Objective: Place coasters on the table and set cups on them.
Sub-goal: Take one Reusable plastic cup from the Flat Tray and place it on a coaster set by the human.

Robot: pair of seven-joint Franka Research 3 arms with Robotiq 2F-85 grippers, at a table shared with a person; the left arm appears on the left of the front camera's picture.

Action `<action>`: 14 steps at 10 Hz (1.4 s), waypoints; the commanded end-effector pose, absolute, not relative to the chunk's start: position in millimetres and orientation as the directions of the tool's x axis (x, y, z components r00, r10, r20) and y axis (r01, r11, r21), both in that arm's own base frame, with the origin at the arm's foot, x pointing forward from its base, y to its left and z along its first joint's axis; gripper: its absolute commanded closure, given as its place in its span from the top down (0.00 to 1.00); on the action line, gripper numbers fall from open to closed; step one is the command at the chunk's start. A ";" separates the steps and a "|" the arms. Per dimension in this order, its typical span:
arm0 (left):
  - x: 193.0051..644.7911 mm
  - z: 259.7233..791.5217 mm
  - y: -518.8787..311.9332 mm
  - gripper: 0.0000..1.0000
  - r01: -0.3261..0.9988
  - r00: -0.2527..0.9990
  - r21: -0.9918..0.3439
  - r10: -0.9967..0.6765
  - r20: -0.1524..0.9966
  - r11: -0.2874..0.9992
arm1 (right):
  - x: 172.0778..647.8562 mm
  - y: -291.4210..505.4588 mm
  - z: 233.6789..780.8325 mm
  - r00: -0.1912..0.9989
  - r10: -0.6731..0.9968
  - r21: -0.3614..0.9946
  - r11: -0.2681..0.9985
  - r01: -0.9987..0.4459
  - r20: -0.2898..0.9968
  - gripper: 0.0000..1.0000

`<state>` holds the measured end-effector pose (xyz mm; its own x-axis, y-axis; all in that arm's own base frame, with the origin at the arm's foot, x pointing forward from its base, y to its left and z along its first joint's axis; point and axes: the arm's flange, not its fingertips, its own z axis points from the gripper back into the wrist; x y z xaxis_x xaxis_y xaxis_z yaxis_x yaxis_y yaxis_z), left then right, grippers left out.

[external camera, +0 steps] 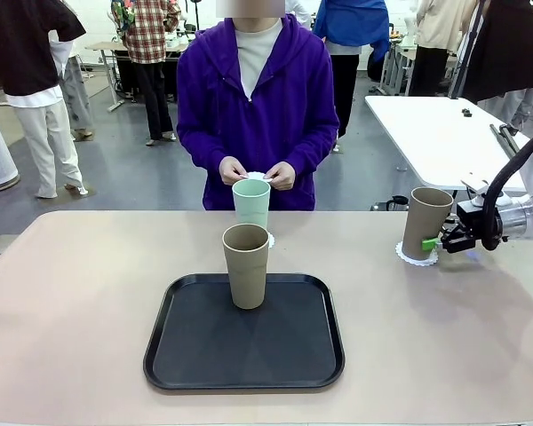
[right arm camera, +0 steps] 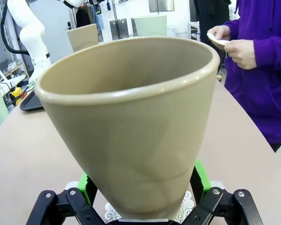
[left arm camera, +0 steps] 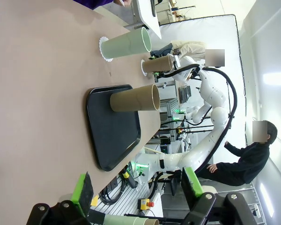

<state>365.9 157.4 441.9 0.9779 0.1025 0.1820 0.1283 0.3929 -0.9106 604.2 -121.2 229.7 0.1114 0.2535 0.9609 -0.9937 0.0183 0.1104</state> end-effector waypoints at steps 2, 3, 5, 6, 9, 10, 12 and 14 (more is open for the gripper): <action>365.4 442.9 158.8 1.00 0.140 0.976 -0.913 0.102 0.192 0.383 | 612.4 -129.6 232.0 0.135 0.266 0.134 0.019 -0.991 0.955 1.00; 365.4 442.9 158.8 1.00 0.140 0.976 -0.913 0.102 0.192 0.383 | 612.7 -134.0 231.7 0.139 0.266 0.137 0.025 -0.990 0.954 1.00; 365.4 442.9 158.8 1.00 0.140 0.976 -0.913 0.102 0.192 0.383 | 611.5 -141.6 232.9 0.142 0.262 0.139 0.027 -0.990 0.955 1.00; 365.4 442.9 158.8 1.00 0.140 0.976 -0.913 0.102 0.192 0.383 | 611.2 -144.7 233.7 0.143 0.262 0.140 0.030 -0.990 0.954 1.00; 365.4 442.9 158.8 1.00 0.140 0.976 -0.913 0.102 0.192 0.383 | 607.5 -157.7 239.4 0.145 0.263 0.138 0.042 -0.989 0.954 1.00; 365.4 442.9 158.8 1.00 0.140 0.976 -0.913 0.102 0.192 0.383 | 605.4 -162.1 241.8 0.146 0.268 0.141 0.038 -0.989 0.952 1.00; 365.4 442.9 158.8 1.00 0.140 0.976 -0.913 0.102 0.192 0.383 | 600.1 -171.3 248.1 0.147 0.291 0.141 0.041 -0.989 0.945 1.00; 365.4 442.9 158.8 1.00 0.140 0.976 -0.913 0.102 0.192 0.383 | 592.2 -178.4 260.6 0.150 0.333 0.134 0.069 -0.989 0.931 1.00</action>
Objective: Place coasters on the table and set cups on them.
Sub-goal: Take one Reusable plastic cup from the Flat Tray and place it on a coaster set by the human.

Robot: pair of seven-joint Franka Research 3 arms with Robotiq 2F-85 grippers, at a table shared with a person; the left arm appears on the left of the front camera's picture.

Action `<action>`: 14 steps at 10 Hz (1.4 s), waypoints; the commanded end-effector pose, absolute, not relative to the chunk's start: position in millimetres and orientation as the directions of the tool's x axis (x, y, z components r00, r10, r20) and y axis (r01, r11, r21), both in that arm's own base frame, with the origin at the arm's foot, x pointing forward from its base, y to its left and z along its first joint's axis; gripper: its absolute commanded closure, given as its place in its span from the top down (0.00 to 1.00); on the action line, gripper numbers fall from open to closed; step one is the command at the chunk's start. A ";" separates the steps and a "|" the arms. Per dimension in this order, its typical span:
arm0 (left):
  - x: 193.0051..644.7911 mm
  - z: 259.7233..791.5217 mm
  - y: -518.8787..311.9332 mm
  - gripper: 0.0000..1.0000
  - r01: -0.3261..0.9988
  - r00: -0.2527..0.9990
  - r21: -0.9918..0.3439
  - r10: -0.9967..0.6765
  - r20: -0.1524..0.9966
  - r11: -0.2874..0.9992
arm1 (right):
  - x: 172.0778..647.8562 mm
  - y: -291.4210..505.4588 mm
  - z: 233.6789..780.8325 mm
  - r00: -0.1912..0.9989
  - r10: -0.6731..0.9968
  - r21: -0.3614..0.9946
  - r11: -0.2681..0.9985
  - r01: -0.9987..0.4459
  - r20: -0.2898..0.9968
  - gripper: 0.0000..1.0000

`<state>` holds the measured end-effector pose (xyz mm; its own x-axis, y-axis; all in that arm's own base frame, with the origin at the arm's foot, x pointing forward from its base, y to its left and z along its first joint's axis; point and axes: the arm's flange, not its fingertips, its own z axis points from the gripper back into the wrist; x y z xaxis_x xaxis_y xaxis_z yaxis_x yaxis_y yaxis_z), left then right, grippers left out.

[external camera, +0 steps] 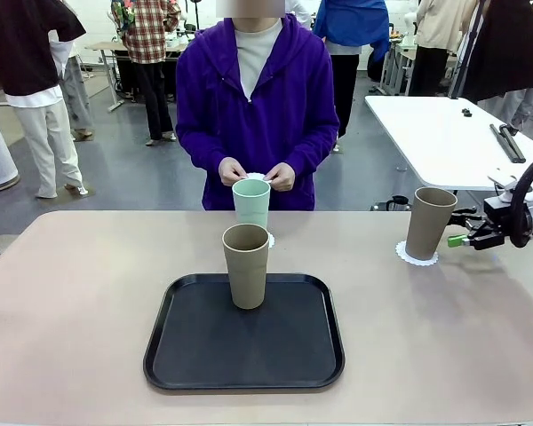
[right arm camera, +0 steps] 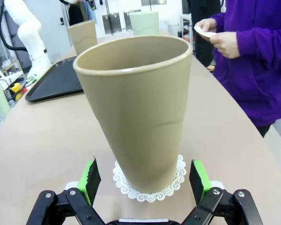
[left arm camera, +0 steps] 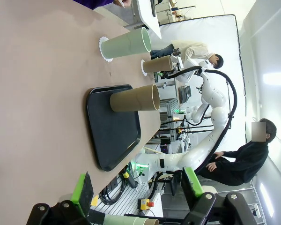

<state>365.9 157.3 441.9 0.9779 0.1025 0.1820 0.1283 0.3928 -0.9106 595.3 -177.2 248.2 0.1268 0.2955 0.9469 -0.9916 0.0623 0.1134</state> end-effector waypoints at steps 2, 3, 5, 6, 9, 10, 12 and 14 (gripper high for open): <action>365.4 442.9 158.8 1.00 0.140 0.976 -0.913 0.102 0.192 0.383 | 578.1 -178.1 286.4 0.226 0.417 0.158 0.191 -0.969 0.880 1.00; 365.4 442.9 158.8 1.00 0.140 0.976 -0.913 0.102 0.192 0.383 | 567.2 -173.1 304.6 0.289 0.452 0.183 0.264 -0.947 0.844 1.00; 365.4 442.9 158.8 1.00 0.140 0.976 -0.913 0.102 0.192 0.383 | 544.2 -157.4 335.7 0.472 0.587 0.194 0.473 -0.859 0.658 1.00; 365.4 442.9 158.8 1.00 0.140 0.976 -0.913 0.102 0.192 0.383 | 531.1 -142.2 358.4 0.546 0.609 0.177 0.559 -0.810 0.575 1.00; 365.4 442.9 158.8 1.00 0.140 0.976 -0.913 0.102 0.192 0.383 | 493.3 -99.1 417.3 0.627 0.661 0.131 0.638 -0.759 0.412 1.00; 365.4 442.9 158.8 1.00 0.140 0.976 -0.913 0.102 0.192 0.383 | 483.6 -87.5 433.1 0.654 0.663 0.098 0.671 -0.735 0.364 1.00; 365.4 442.9 158.8 1.00 0.140 0.976 -0.913 0.102 0.192 0.383 | 464.1 -60.9 460.2 0.714 0.645 0.017 0.739 -0.674 0.273 1.00; 365.4 442.9 158.8 1.00 0.140 0.976 -0.913 0.102 0.192 0.383 | 454.9 -31.6 491.8 0.757 0.613 -0.029 0.781 -0.624 0.227 1.00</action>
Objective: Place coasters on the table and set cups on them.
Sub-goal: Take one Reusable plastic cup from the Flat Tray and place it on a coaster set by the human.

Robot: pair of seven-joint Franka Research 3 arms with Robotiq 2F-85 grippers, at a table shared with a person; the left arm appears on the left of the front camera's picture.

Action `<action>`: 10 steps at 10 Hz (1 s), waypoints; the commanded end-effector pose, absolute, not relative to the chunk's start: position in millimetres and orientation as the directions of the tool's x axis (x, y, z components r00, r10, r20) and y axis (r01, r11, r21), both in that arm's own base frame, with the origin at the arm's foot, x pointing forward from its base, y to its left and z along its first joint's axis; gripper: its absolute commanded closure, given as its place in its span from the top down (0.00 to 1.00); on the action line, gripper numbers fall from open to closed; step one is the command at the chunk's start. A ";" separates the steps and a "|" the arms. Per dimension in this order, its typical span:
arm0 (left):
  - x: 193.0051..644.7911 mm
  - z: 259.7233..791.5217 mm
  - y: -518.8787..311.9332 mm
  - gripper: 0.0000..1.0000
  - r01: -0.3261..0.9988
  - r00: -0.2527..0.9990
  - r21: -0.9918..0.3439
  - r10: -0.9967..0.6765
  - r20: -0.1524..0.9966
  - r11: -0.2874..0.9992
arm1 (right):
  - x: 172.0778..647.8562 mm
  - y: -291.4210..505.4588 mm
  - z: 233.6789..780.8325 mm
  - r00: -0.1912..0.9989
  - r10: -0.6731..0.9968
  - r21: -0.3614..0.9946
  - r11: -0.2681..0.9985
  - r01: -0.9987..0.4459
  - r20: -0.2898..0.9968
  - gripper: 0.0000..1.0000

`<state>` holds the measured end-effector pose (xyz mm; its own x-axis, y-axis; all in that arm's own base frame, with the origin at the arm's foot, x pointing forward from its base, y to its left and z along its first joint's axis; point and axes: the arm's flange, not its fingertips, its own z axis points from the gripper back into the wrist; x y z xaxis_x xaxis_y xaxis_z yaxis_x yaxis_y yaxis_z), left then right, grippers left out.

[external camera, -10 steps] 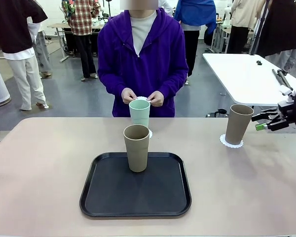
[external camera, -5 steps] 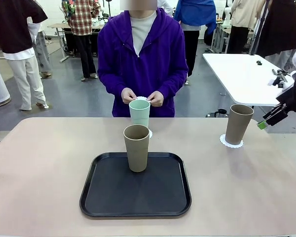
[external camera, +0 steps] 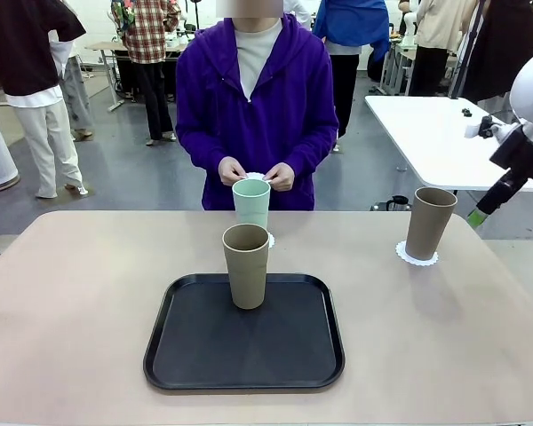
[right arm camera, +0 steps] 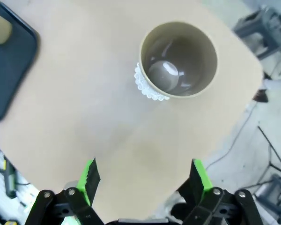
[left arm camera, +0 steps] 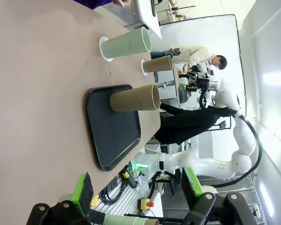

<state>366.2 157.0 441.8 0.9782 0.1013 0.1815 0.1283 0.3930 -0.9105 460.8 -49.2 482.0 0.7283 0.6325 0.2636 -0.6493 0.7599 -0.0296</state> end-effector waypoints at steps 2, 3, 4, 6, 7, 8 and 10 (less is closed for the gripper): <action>365.4 442.9 158.8 1.00 0.140 0.976 -0.913 0.102 0.192 0.383 | 457.0 -8.7 504.5 0.786 0.567 -0.060 0.818 -0.572 0.246 1.00; 365.4 442.9 158.8 1.00 0.140 0.976 -0.913 0.102 0.192 0.383 | 461.4 -4.1 502.9 0.798 0.542 -0.016 0.830 -0.558 0.264 1.00; 365.4 442.9 158.8 1.00 0.140 0.976 -0.913 0.102 0.192 0.383 | 454.2 -17.8 505.3 0.761 0.595 -0.053 0.796 -0.604 0.258 1.00; 365.4 442.9 158.8 1.00 0.140 0.976 -0.913 0.102 0.192 0.383 | 454.2 -17.8 505.3 0.761 0.595 -0.053 0.796 -0.604 0.258 1.00; 365.4 442.9 158.8 1.00 0.140 0.976 -0.913 0.102 0.192 0.383 | 454.2 -17.8 505.3 0.761 0.595 -0.053 0.796 -0.604 0.258 1.00; 365.4 442.9 158.8 1.00 0.140 0.976 -0.913 0.102 0.192 0.383 | 454.2 -17.8 505.3 0.761 0.595 -0.053 0.796 -0.604 0.258 1.00; 365.4 442.9 158.8 1.00 0.140 0.976 -0.913 0.102 0.192 0.383 | 454.2 -17.8 505.3 0.761 0.595 -0.053 0.796 -0.604 0.258 1.00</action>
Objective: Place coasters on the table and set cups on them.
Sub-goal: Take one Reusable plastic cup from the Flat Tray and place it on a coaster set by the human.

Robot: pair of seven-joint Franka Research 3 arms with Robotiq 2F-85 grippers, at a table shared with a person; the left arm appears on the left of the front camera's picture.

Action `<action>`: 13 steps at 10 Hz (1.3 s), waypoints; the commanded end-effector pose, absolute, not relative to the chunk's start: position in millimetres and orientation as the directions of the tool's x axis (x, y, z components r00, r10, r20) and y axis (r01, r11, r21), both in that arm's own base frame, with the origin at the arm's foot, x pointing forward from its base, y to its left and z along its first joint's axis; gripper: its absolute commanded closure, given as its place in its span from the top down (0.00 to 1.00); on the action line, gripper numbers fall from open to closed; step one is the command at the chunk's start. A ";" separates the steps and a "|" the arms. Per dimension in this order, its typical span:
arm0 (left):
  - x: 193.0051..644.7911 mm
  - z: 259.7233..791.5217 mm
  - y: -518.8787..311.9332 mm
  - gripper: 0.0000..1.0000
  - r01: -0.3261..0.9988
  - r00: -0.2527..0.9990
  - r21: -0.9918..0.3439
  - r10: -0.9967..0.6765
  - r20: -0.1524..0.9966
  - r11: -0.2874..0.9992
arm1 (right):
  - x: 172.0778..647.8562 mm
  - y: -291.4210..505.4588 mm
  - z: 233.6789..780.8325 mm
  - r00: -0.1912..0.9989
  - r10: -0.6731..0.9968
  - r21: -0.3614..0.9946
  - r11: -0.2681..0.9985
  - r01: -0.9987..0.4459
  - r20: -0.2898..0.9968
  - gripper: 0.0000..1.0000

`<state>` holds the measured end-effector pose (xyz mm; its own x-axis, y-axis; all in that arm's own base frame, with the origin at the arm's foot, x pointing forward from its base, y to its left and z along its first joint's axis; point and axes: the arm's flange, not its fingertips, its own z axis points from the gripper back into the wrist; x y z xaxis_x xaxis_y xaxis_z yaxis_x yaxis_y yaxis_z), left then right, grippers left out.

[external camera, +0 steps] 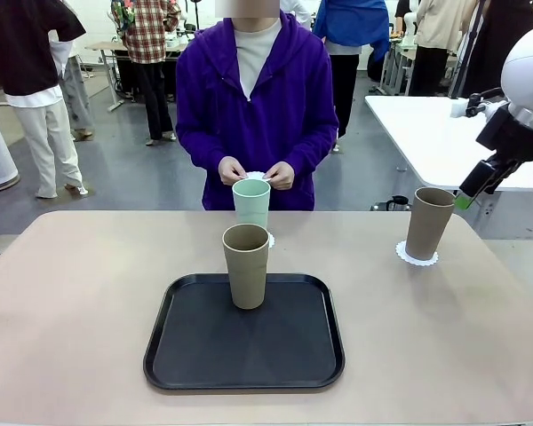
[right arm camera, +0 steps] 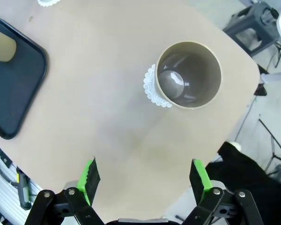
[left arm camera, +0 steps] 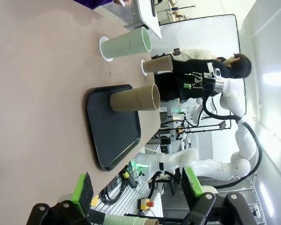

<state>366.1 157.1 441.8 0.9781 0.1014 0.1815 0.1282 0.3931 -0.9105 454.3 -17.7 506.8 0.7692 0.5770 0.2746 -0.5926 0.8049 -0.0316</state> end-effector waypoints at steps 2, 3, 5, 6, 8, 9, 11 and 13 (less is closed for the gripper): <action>365.4 442.9 158.8 1.00 0.140 0.976 -0.913 0.102 0.192 0.383 | 454.2 -17.8 505.3 0.761 0.595 -0.053 0.796 -0.604 0.258 1.00; 365.4 442.9 158.8 1.00 0.140 0.976 -0.913 0.102 0.192 0.383 | 454.2 -17.8 505.3 0.761 0.595 -0.053 0.796 -0.604 0.258 1.00; 365.4 442.9 158.8 1.00 0.140 0.976 -0.913 0.102 0.192 0.383 | 454.2 -17.8 505.3 0.761 0.595 -0.053 0.796 -0.604 0.258 1.00; 365.4 442.9 158.8 1.00 0.140 0.976 -0.913 0.102 0.192 0.383 | 454.2 -17.8 505.3 0.761 0.595 -0.053 0.796 -0.604 0.258 1.00; 365.4 442.9 158.8 1.00 0.140 0.976 -0.913 0.102 0.192 0.383 | 442.7 -56.4 508.8 0.898 0.358 0.114 0.911 -0.396 0.257 1.00; 365.4 442.9 158.8 1.00 0.140 0.976 -0.913 0.102 0.192 0.383 | 430.8 -76.2 495.2 0.933 0.288 0.169 0.930 -0.326 0.214 1.00; 365.4 442.9 158.8 1.00 0.140 0.976 -0.913 0.102 0.192 0.383 | 404.2 -94.2 466.4 0.952 0.267 0.214 0.931 -0.295 0.152 1.00; 365.4 442.9 158.8 1.00 0.140 0.976 -0.913 0.102 0.192 0.383 | 409.6 -125.7 472.1 0.923 0.288 0.434 0.819 -0.376 0.255 1.00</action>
